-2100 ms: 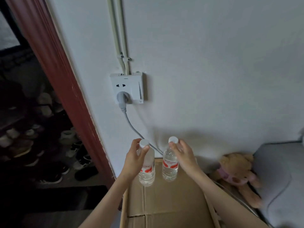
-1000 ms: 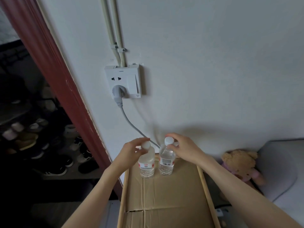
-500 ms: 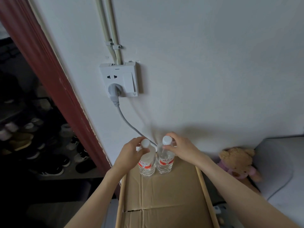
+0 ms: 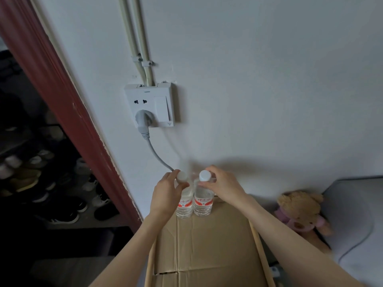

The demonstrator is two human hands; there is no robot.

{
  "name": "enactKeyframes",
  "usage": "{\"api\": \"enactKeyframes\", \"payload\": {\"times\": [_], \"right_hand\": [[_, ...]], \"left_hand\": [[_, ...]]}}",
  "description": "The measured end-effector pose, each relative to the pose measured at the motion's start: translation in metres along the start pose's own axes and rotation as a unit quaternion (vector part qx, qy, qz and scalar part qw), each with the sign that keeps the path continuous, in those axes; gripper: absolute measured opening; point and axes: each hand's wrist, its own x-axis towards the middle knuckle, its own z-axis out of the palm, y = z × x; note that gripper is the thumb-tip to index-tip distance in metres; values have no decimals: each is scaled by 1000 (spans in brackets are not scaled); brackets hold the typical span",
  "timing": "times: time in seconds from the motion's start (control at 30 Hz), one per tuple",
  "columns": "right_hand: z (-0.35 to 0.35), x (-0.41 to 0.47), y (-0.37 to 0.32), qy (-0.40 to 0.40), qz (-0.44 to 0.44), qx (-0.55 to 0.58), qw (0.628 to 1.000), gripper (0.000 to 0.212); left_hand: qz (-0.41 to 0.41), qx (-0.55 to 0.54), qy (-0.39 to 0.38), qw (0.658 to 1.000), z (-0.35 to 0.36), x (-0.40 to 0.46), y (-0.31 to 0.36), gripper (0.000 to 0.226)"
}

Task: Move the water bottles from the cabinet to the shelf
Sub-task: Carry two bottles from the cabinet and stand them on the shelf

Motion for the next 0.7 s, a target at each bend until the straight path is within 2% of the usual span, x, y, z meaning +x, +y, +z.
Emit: {"api": "enactKeyframes", "payload": {"times": [0.2,0.33,0.47,0.53,0.7], "right_hand": [[4,2,9,0,9,10,1000,43],[10,-4,21,-4,34,124,992,58],[26,-21,47,4,81,241,967,85],[38,-26,63,-21,113,236,965,95],[64,-18,94,-100,159,172,967,121]], "left_hand": [[-17,-98,22,995,0,-10,-8,36],[-23,-152,23,988,1,-19,-19,37],[-59,-185,14,981,8,-26,-38,56],[-90,-193,-7,977,17,-29,-51,60],[-154,-133,-83,976,46,-34,-82,65]]}}
